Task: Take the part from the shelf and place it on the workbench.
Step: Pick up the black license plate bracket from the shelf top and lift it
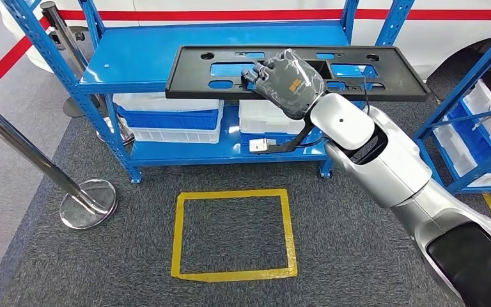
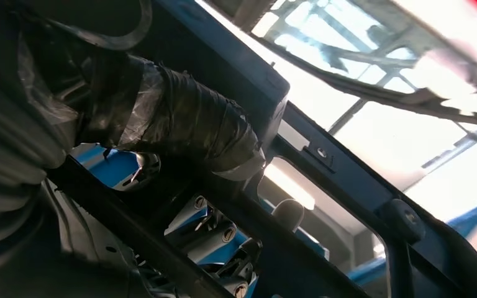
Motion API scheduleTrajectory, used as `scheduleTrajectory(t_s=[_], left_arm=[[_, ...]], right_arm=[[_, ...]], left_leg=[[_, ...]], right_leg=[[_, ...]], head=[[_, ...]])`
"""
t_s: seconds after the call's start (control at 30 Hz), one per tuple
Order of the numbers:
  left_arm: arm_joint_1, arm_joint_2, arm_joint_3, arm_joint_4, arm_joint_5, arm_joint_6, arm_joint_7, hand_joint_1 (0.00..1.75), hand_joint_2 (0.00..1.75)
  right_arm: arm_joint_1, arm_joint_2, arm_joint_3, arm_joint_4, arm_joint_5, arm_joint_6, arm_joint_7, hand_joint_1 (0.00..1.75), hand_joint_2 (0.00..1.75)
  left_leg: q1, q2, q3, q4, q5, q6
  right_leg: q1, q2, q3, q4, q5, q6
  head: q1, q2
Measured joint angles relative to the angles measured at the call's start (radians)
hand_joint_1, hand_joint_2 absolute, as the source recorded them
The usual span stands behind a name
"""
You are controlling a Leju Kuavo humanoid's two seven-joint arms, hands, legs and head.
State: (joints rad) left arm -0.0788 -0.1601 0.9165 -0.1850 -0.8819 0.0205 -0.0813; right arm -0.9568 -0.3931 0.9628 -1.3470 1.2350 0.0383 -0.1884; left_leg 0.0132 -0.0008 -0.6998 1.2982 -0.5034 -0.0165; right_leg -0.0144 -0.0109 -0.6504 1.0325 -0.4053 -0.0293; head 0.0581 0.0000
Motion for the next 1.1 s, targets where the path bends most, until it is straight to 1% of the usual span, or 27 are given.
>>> scheduleTrajectory(t_s=[0.03, 0.07, 0.1, 0.13, 0.17, 0.2, 0.23, 0.27, 0.3, 0.33, 0.37, 0.4, 0.43, 0.47, 0.53, 0.57, 0.6, 0.73, 0.8, 0.83, 0.87, 0.93, 0.97, 1.0, 1.07, 1.1], left_arm=[[-0.001, 0.001, 0.001, 0.0, 0.0, 0.0, 0.0, 0.0, 1.75], [-0.002, 0.001, 0.003, 0.0, 0.0, 0.0, 0.0, 0.0, 1.75], [-0.004, 0.002, 0.005, 0.0, 0.0, 0.0, 0.0, 0.0, 1.75], [-0.004, 0.002, 0.007, 0.0, 0.0, 0.0, 0.0, 0.0, 1.75], [-0.005, 0.002, 0.008, 0.0, 0.0, 0.0, 0.0, 0.0, 1.75], [-0.004, 0.002, 0.01, 0.0, 0.0, 0.0, 0.0, 0.0, 1.75], [-0.004, 0.002, 0.012, 0.0, -0.001, 0.0, 0.0, 0.0, 1.75], [-0.005, 0.002, 0.013, 0.0, -0.001, 0.0, 0.0, 0.0, 1.75], [-0.005, 0.002, 0.014, 0.0, -0.001, 0.0, 0.0, 0.0, 1.75], [-0.006, 0.002, 0.015, 0.0, -0.001, 0.0, 0.0, 0.0, 1.75], [-0.005, 0.002, 0.015, 0.0, -0.001, 0.0, 0.0, 0.0, 1.75], [-0.005, 0.002, 0.016, 0.0, -0.001, 0.0, 0.0, 0.0, 1.75], [-0.004, 0.002, 0.016, 0.0, -0.001, 0.0, 0.0, 0.0, 1.75], [-0.004, 0.002, 0.016, 0.0, -0.001, 0.0, 0.0, 0.0, 1.75], [-0.004, 0.002, 0.016, 0.0, -0.001, 0.0, 0.0, 0.0, 1.75], [-0.004, 0.002, 0.016, 0.0, -0.002, 0.0, 0.0, 0.0, 1.75], [-0.004, 0.002, 0.016, 0.0, -0.002, 0.0, 0.0, 0.0, 1.75], [-0.004, 0.002, 0.016, 0.0, -0.002, 0.0, 0.0, 0.0, 1.75], [-0.004, 0.002, 0.016, 0.0, -0.002, 0.0, 0.0, 0.0, 1.75], [-0.004, 0.002, 0.017, 0.0, -0.002, 0.0, 0.0, 0.0, 1.75], [-0.005, 0.002, 0.017, 0.0, -0.002, 0.0, 0.0, 0.0, 1.75], [-0.005, 0.0, 0.017, 0.0, -0.005, 0.0, 0.0, 0.0, 1.75], [-0.005, 0.0, 0.017, 0.0, -0.007, 0.0, 0.0, 0.0, 1.75], [-0.004, 0.0, 0.017, 0.0, -0.009, 0.0, 0.0, 0.0, 1.75], [-0.002, 0.001, 0.019, 0.0, -0.015, 0.0, -0.002, 0.0, 1.75], [-0.002, 0.002, 0.02, 0.0, -0.018, 0.001, -0.002, 0.0, 1.75]], right_arm=[[0.0, 0.0, 0.002, 0.0, 0.0, 0.0, 0.0, 1.75, 1.75], [-0.001, 0.0, 0.004, 0.0, -0.001, 0.0, 0.0, 1.75, 1.75], [-0.001, 0.0, 0.004, 0.0, -0.001, 0.0, 0.0, 1.75, 1.75], [-0.002, -0.001, 0.005, 0.001, -0.001, 0.0, 0.001, 1.75, 1.75], [-0.003, -0.001, 0.006, 0.001, -0.001, 0.0, 0.001, 1.75, 1.75], [-0.004, -0.002, 0.008, 0.001, -0.001, 0.0, 0.001, 1.75, 1.75], [-0.004, -0.002, 0.01, 0.002, -0.001, 0.0, 0.001, 1.75, 1.75], [-0.005, -0.004, 0.013, 0.003, -0.001, 0.0, 0.001, 1.75, 1.75], [-0.004, -0.005, 0.016, 0.004, -0.002, 0.001, 0.001, 1.75, 1.75], [-0.005, -0.007, 0.017, 0.006, -0.002, 0.001, 0.001, 1.75, 1.75], [-0.004, -0.008, 0.018, 0.007, -0.002, 0.001, 0.0, 1.75, 1.75], [-0.004, -0.009, 0.019, 0.008, -0.002, 0.001, 0.0, 1.75, 1.75], [-0.003, -0.009, 0.019, 0.01, -0.002, 0.001, 0.0, 1.75, 1.75], [-0.002, -0.01, 0.02, 0.011, -0.002, 0.001, 0.0, 1.75, 1.75], [-0.002, -0.01, 0.021, 0.013, -0.002, 0.001, 0.001, 1.75, 1.75], [-0.002, -0.01, 0.021, 0.014, -0.002, 0.001, 0.001, 1.75, 1.75], [-0.002, -0.01, 0.021, 0.014, -0.002, 0.001, 0.001, 1.75, 1.75], [-0.002, -0.01, 0.021, 0.014, -0.002, 0.001, 0.001, 1.75, 1.75], [-0.002, -0.01, 0.021, 0.014, -0.002, 0.001, 0.001, 1.75, 1.75], [-0.002, -0.01, 0.021, 0.014, -0.002, 0.001, 0.001, 1.75, 1.75], [-0.003, -0.01, 0.021, 0.014, -0.003, 0.001, 0.001, 1.75, 1.75], [-0.007, -0.01, 0.021, 0.015, -0.004, 0.001, 0.002, 1.75, 1.75], [-0.01, -0.01, 0.021, 0.015, -0.006, 0.001, 0.002, 1.75, 1.75], [-0.012, -0.01, 0.021, 0.017, -0.007, 0.001, 0.003, 1.75, 1.75], [-0.014, -0.011, 0.021, 0.022, -0.009, 0.003, 0.003, 1.75, 1.75], [-0.014, -0.01, 0.022, 0.024, -0.009, 0.003, 0.003, 1.75, 1.75]], left_leg=[[0.0, 0.0, 0.052, -0.058, 0.018, 0.004], [-0.002, -0.001, 0.114, -0.138, 0.016, 0.009], [-0.004, -0.002, 0.167, -0.212, 0.004, 0.014], [-0.008, -0.003, 0.2, -0.264, -0.01, 0.018], [-0.011, -0.003, 0.213, -0.293, -0.017, 0.022], [-0.011, -0.003, 0.207, -0.301, -0.01, 0.027], [-0.01, 0.0, 0.199, -0.305, 0.003, 0.035], [-0.008, 0.003, 0.189, -0.31, 0.017, 0.045], [-0.005, 0.007, 0.177, -0.313, 0.032, 0.055], [-0.006, 0.009, 0.162, -0.313, 0.046, 0.061], [-0.007, 0.009, 0.144, -0.311, 0.06, 0.065], [-0.009, 0.009, 0.125, -0.308, 0.072, 0.065], [-0.01, 0.009, 0.106, -0.304, 0.084, 0.065], [-0.012, 0.009, 0.087, -0.299, 0.095, 0.063], [-0.013, 0.009, 0.059, -0.29, 0.109, 0.061], [-0.013, 0.009, 0.053, -0.288, 0.112, 0.06], [-0.013, 0.009, 0.051, -0.287, 0.113, 0.06], [-0.013, 0.009, 0.051, -0.287, 0.113, 0.06], [-0.013, 0.009, 0.047, -0.285, 0.115, 0.059], [-0.013, 0.009, 0.043, -0.283, 0.117, 0.058], [-0.013, 0.009, 0.037, -0.279, 0.12, 0.057], [-0.015, 0.008, 0.023, -0.272, 0.133, 0.049], [-0.016, 0.007, 0.018, -0.272, 0.143, 0.044], [-0.016, 0.006, 0.008, -0.263, 0.13, 0.034], [-0.006, 0.004, -0.026, -0.111, 0.033, 0.007], [-0.002, 0.002, -0.033, -0.036, -0.006, -0.004]], right_leg=[[0.0, 0.0, -0.013, 0.003, 0.01, 0.003], [0.001, 0.0, -0.023, 0.005, 0.019, 0.008], [0.002, -0.001, -0.028, 0.006, 0.028, 0.013], [0.001, -0.002, -0.031, 0.005, 0.037, 0.019], [0.001, -0.004, -0.032, 0.001, 0.048, 0.025], [0.001, -0.004, -0.034, -0.005, 0.06, 0.032], [0.0, -0.002, -0.039, -0.006, 0.059, 0.037], [0.0, 0.0, -0.047, 0.006, 0.038, 0.041], [0.0, 0.003, -0.06, 0.038, -0.002, 0.044], [-0.001, 0.005, -0.075, 0.091, -0.057, 0.045], [-0.001, 0.006, -0.092, 0.158, -0.109, 0.046], [-0.001, 0.006, -0.103, 0.225, -0.142, 0.048], [-0.001, 0.007, -0.106, 0.274, -0.15, 0.049], [-0.001, 0.007, -0.095, 0.294, -0.136, 0.049], [0.0, 0.007, -0.056, 0.276, -0.092, 0.046], [0.0, 0.007, -0.042, 0.262, -0.08, 0.045], [0.0, 0.007, -0.038, 0.257, -0.077, 0.045], [0.0, 0.007, -0.036, 0.255, -0.076, 0.045], [0.0, 0.007, -0.025, 0.242, -0.071, 0.044], [0.001, 0.007, -0.01, 0.223, -0.066, 0.042], [0.002, 0.007, 0.021, 0.186, -0.069, 0.039], [0.008, 0.007, 0.095, 0.078, -0.098, 0.031], [0.011, 0.007, 0.122, 0.033, -0.113, 0.026], [0.011, 0.005, 0.123, 0.006, -0.109, 0.015], [0.006, 0.002, 0.064, -0.004, -0.051, -0.003], [0.002, 0.0, 0.029, -0.006, -0.018, -0.009]], head=[[0.0, 0.0], [0.0, 0.0], [0.0, 0.0], [0.0, 0.0], [0.0, 0.0], [0.001, 0.0], [0.001, 0.0], [0.001, 0.0], [0.001, 0.0], [0.001, 0.0], [0.001, 0.0], [0.001, 0.0], [0.001, 0.0], [0.001, 0.0], [0.001, 0.0], [0.001, 0.0], [0.001, 0.0], [0.001, 0.0], [0.001, 0.0], [0.001, 0.0], [0.001, 0.0], [0.001, 0.0], [0.001, 0.0], [0.001, 0.0], [0.0, 0.0], [0.0, 0.0]])
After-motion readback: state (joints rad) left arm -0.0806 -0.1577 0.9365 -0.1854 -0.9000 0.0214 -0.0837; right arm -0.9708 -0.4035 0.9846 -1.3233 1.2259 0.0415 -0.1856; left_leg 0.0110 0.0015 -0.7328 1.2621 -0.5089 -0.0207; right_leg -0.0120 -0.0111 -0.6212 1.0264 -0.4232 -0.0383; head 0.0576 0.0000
